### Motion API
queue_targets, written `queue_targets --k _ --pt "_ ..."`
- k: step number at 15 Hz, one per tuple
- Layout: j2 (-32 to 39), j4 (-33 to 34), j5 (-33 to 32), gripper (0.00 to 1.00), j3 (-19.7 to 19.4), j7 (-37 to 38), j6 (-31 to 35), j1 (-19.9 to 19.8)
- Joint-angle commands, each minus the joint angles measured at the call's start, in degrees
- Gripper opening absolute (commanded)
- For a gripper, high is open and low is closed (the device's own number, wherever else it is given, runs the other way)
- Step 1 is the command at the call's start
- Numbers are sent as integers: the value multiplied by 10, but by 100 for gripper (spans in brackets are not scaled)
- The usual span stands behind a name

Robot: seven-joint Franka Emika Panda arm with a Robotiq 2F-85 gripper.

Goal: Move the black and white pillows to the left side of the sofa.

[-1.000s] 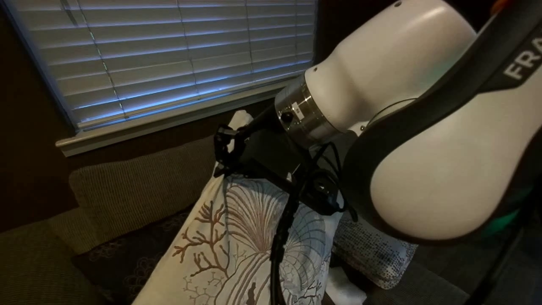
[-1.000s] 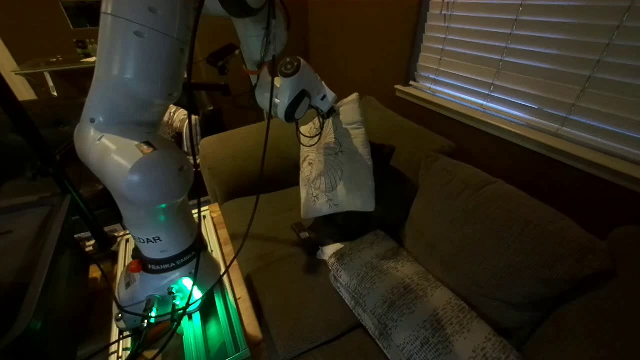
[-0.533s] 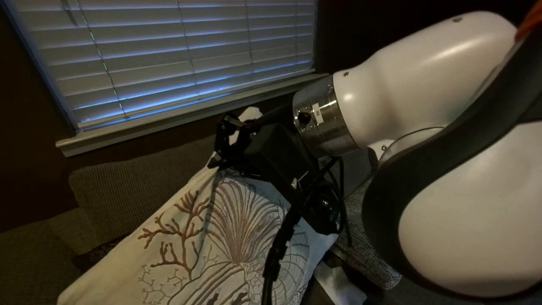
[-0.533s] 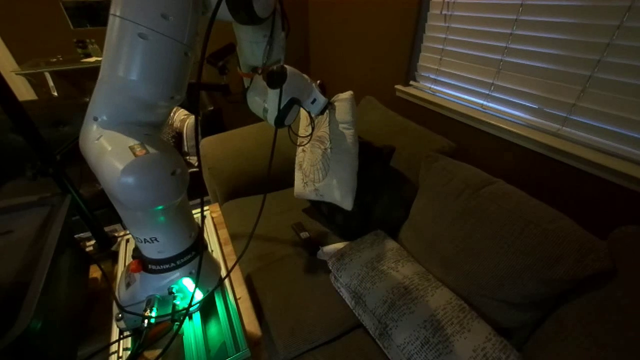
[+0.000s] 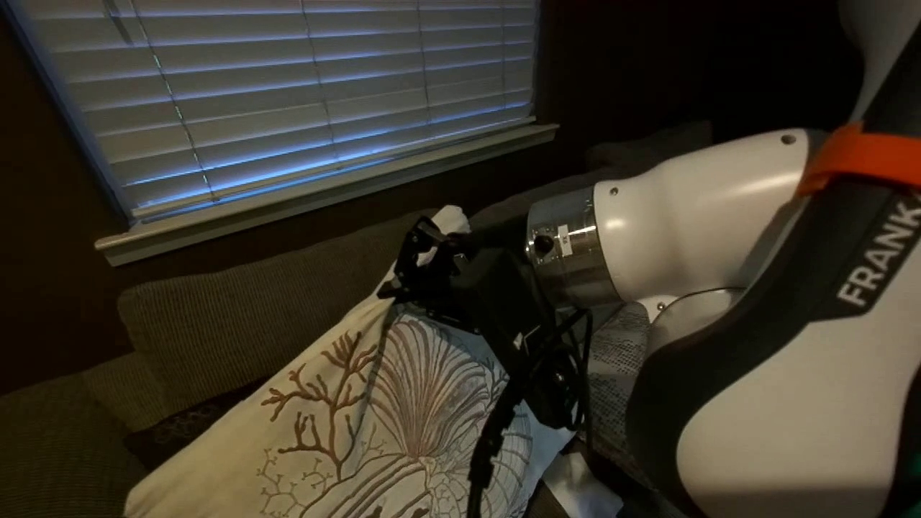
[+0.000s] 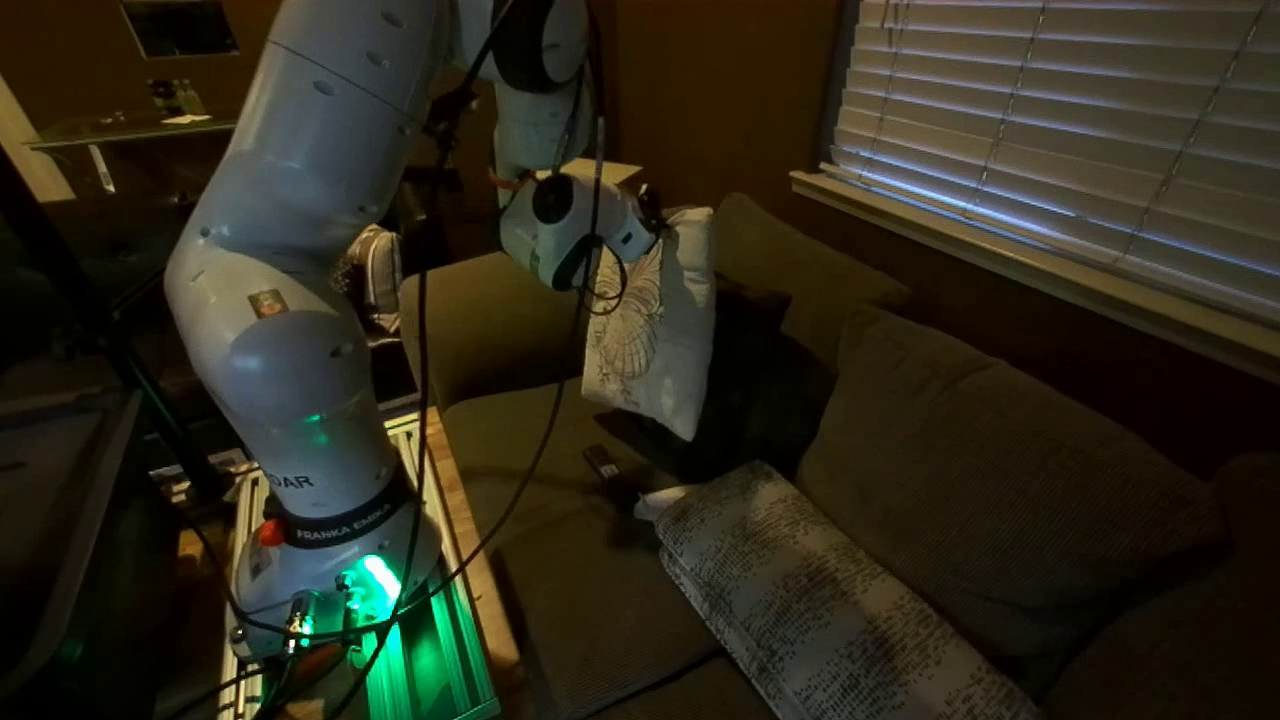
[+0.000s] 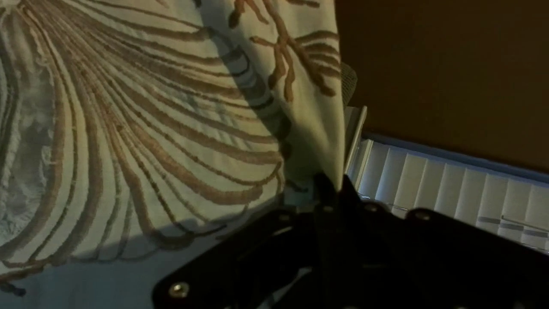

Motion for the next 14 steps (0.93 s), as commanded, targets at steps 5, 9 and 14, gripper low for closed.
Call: queue_targets --k 5,9,14 --pt "74 26 -126 1 19 90 64 -73" --pt "104 46 -176 1 21 128 68 -103" --pt "127 64 -161 1 24 143 76 -101"
